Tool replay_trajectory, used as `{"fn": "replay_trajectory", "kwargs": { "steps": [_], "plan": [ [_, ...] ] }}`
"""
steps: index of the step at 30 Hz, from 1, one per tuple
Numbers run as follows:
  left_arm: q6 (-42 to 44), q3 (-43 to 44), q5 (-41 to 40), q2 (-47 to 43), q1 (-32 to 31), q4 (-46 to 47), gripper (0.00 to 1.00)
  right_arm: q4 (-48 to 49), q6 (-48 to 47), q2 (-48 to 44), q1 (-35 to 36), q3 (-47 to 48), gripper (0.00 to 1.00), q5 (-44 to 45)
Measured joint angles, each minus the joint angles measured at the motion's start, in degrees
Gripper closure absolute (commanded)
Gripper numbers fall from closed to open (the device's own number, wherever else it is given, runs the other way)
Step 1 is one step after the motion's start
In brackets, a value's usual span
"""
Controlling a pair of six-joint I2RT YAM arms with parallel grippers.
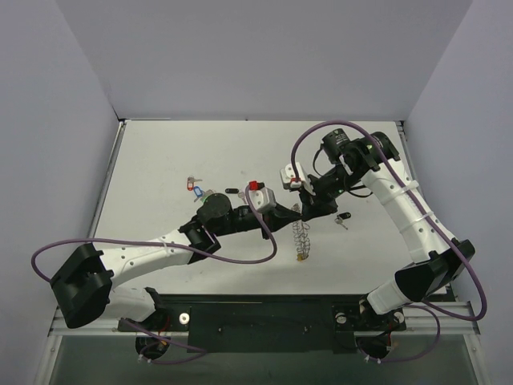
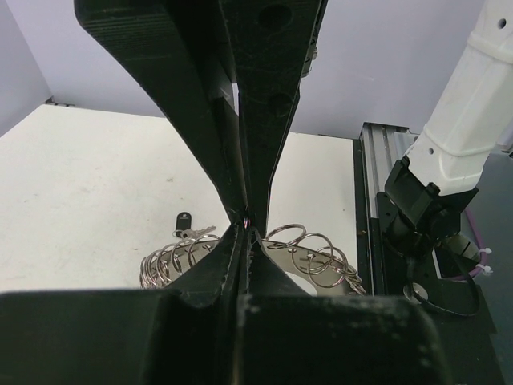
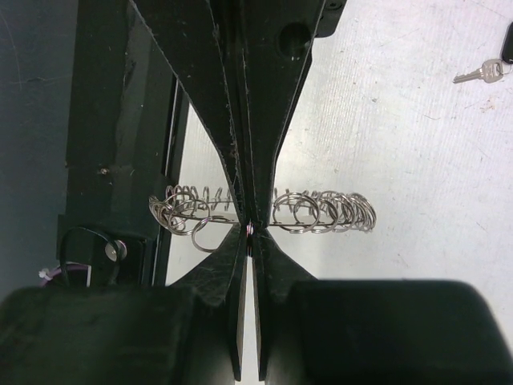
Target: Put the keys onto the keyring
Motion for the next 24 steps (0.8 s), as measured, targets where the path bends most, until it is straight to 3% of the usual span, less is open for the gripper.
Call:
{"fn": "replay_trajectory", "kwargs": {
  "steps": [3,6,8,16,17,18,19,22,24],
  "plan": [
    [0.24,0.63,-0.11,0.17,-0.02,-1.07,1.00,0.00,-0.13,-0.04,-0.31,0.00,0.99,0.09],
    [0.42,0.87,-0.26,0.24,-0.02,-1.62,1.00,0.00,0.13,-0.04,-0.31,-0.04,0.73,0.17],
    [0.48,0.81,-1.29,0.22,-0.04,-1.68,1.00,-0.09,0.81,-0.09,-0.46,-0.17,0.63,-0.20],
    [-1.88,-3.45,-1.22,-2.08,1.64,1.75,1.00,0.02,1.92,-0.26,-6.32,1.44,0.55,-4.00],
    [-2.58,-4.11,-0.87,-2.23,2.21,2.86,1.00,0.02,1.86,-0.28,-7.15,2.05,0.49,-4.39],
    [-3.52,-4.96,-0.55,-2.45,2.99,4.50,1.00,0.15,1.40,-0.39,-8.44,2.75,0.32,-5.38],
    [-4.59,-5.95,-0.26,-2.71,3.74,6.23,1.00,0.31,1.07,-0.72,-9.20,2.86,0.22,-6.12],
    [-6.56,-7.45,0.00,-3.41,5.03,9.03,1.00,2.71,2.12,-3.13,-11.80,-0.04,0.16,-9.22],
    [-7.67,-7.82,0.09,-3.91,5.09,10.49,1.00,5.88,4.72,-5.11,-12.35,-3.54,0.19,-11.02]
  ]
}}
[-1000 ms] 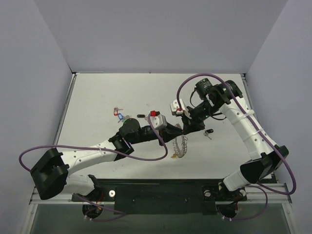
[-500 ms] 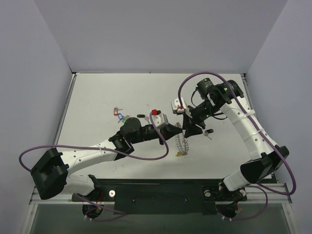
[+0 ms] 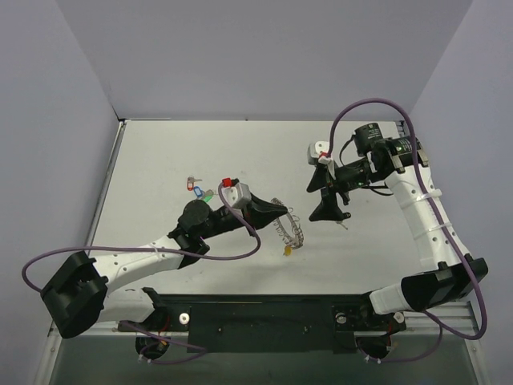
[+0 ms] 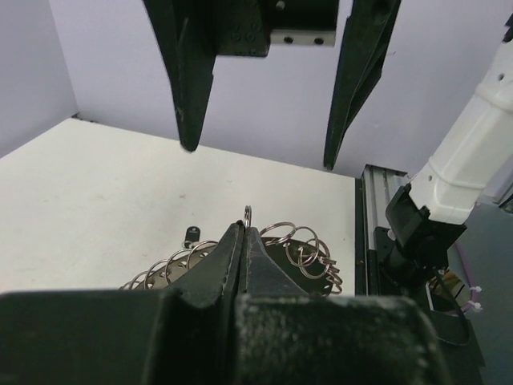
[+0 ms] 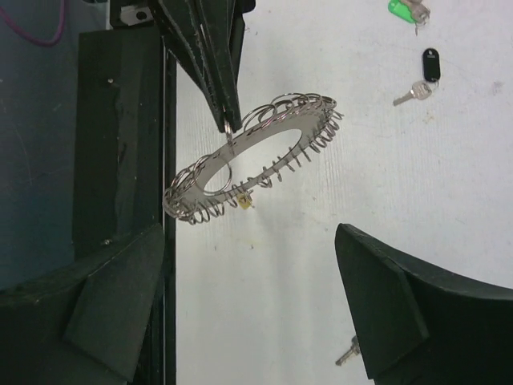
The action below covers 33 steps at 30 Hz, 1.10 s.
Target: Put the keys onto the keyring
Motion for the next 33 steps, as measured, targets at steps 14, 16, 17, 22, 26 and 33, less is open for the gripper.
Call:
{"fn": "replay_trajectory", "kwargs": {
  "steps": [14,16,17,22,26,33],
  "plan": [
    [-2.49,-0.20,0.13,-1.90,0.02,4.24,1.00,-0.96,-3.43,4.59,4.68,2.27,0.61,-6.64],
    [-2.58,-0.61,0.46,-1.99,0.02,4.26,1.00,-1.11,-3.56,4.52,4.94,2.36,0.60,-7.19],
    [-2.67,-0.87,0.74,-2.03,0.02,4.26,1.00,-1.18,-3.56,4.48,5.11,2.36,0.60,-7.28],
    [-2.95,-1.79,3.39,-2.47,1.18,4.24,1.00,-1.11,-3.78,3.87,5.55,2.10,0.60,-7.72],
    [-3.82,-2.01,5.49,-3.15,2.91,4.46,1.00,-1.14,-4.00,2.05,6.03,1.11,0.66,-7.74],
    [-8.28,-2.29,8.31,-3.13,3.85,8.55,1.00,-1.14,-3.91,1.73,8.66,1.46,0.73,-6.80]
  ]
}}
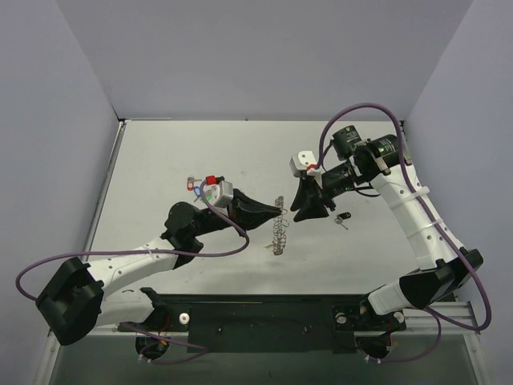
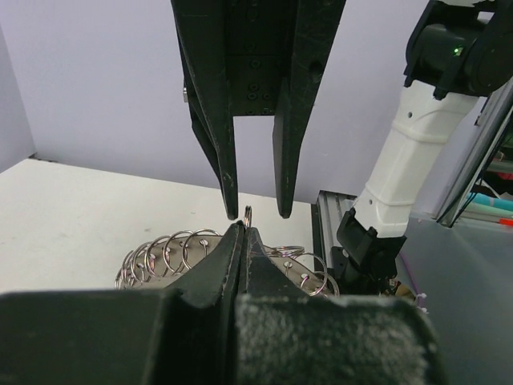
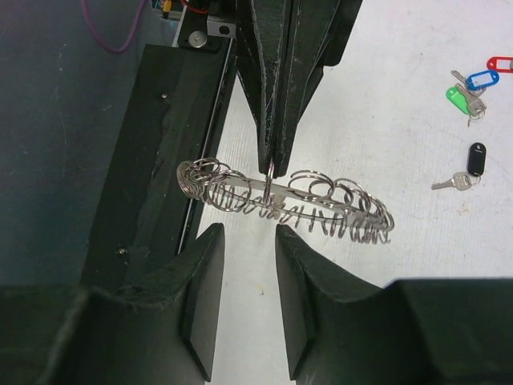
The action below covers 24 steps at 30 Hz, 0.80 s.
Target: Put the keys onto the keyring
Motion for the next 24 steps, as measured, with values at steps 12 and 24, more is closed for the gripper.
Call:
{"fn": "replay_trajectory", "kwargs": {
  "steps": [12,24],
  "plan": [
    [-5.33,-0.24,0.98,0.79,0.17,4.55,1.00,0.22,2.67,1.29,2.16,2.95,0.75,1.86],
    [-6.38,-0.24,-0.87,1.40,0.11,5.42,1.00,3.13,8.55,1.70,3.23,4.70,0.75,2.67]
  ]
}}
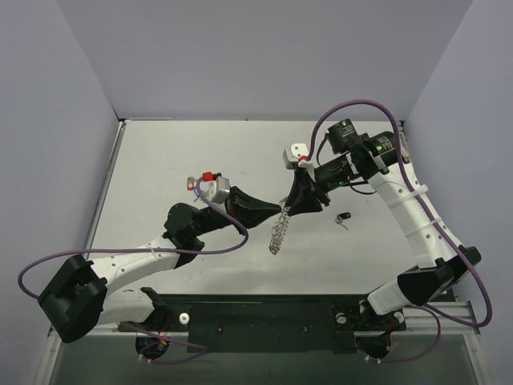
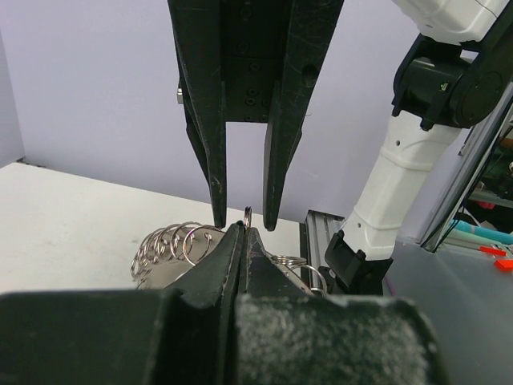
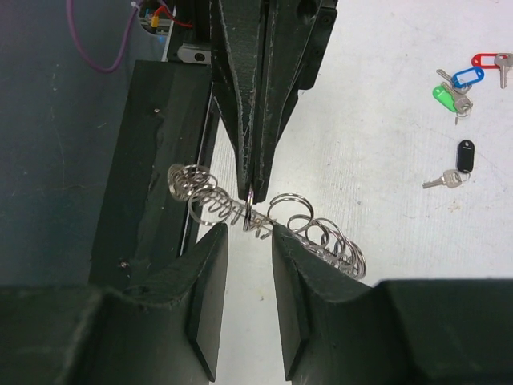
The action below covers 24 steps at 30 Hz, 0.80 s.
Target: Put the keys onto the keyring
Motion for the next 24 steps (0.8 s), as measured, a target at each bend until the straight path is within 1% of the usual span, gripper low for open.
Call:
{"fn": "replay_trajectory", "kwargs": {
  "steps": [3,6,7,10,12,15,20,24],
  "plan": [
    [0.02,0.00,-0.83,0.00,-0.11,-0.04,1.00,1.86,2.05,0.09,0.24,-0.09,0.73,0.31],
    [0.13,0.00,-1.73,0.00,-0.31,-0.37,1.00,3.43,3.93,0.09,0.24,-0.72,0.73,0.37],
    [0.24,0.00,-1.95,0.00,-0.33,-0.46,1.00,3.93,4.70,0.09,0.24,-1.05,0.74,0.42],
    [0.59,-0.20,-2.86,0.00,-0.33,-0.76,1.00,5.84,6.88,0.04,0.28,-2.51,0.87,0.48],
    [0.81,-0.39,-3.32,0.00,-0.33,-0.90,1.00,6.93,8.24,0.04,0.28,-3.28,0.91,0.48],
    [1.25,-0.66,-4.33,-0.07,-0.37,-1.01,1.00,7.96,9.97,0.04,0.28,-3.63,0.93,0.46],
    [1.68,-0.76,-5.38,-0.26,-0.46,-2.05,1.00,8.92,11.08,0.04,0.28,-3.65,0.99,-0.02],
    [1.99,-0.76,-6.08,-0.46,-0.74,-2.56,1.00,8.98,11.21,0.04,0.28,-3.76,1.00,-0.11]
  ]
}}
